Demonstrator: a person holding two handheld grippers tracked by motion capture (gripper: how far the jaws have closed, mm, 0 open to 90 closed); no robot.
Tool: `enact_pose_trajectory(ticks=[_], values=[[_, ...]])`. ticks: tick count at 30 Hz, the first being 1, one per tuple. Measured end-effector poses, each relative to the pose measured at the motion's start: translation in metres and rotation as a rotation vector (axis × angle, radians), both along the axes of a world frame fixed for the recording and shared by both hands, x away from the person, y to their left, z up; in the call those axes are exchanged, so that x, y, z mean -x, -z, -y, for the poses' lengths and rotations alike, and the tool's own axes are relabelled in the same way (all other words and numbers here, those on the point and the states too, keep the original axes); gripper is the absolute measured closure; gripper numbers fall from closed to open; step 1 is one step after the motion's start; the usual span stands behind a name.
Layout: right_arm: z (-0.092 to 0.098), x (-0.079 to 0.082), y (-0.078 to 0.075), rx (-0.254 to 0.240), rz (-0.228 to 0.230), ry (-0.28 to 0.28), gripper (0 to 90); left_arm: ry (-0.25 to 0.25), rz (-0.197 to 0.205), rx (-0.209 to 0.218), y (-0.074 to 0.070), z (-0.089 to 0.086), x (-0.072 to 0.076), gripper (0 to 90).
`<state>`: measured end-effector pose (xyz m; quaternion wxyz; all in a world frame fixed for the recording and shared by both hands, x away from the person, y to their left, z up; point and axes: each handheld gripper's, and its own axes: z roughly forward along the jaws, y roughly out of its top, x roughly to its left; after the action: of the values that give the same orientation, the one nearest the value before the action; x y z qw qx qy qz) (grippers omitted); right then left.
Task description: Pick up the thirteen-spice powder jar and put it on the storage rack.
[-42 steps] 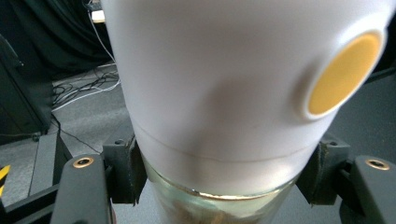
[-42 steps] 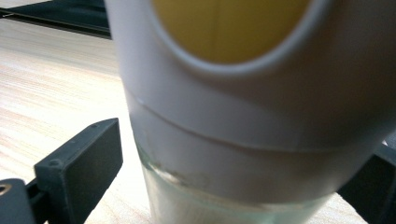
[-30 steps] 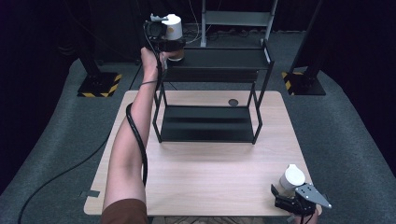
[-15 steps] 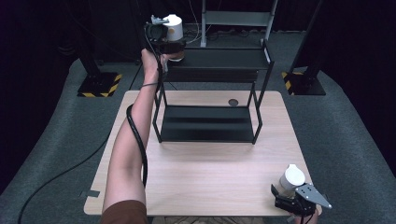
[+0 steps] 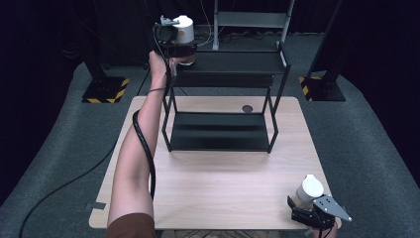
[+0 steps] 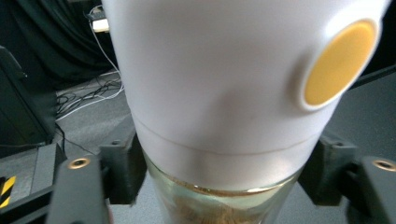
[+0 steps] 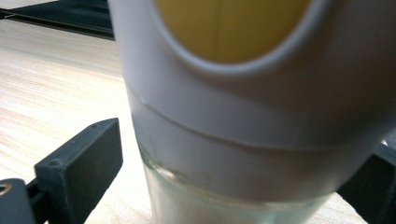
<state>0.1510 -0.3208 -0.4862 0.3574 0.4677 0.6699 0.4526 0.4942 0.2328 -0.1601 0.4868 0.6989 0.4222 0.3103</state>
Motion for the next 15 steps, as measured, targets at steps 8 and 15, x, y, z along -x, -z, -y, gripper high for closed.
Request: enact_pose_trajectory(ticks=[8,15], values=[[0.000,0.000,0.000,-0.001,0.000,-0.002,1.6,0.011,-0.085,-0.043,-0.016,-0.010,0.005,6.0],[0.000,0.000,0.000,0.002,-0.001,-0.001,1.6,0.040,-0.077,-0.085,-0.017,-0.028,0.028,0.1]])
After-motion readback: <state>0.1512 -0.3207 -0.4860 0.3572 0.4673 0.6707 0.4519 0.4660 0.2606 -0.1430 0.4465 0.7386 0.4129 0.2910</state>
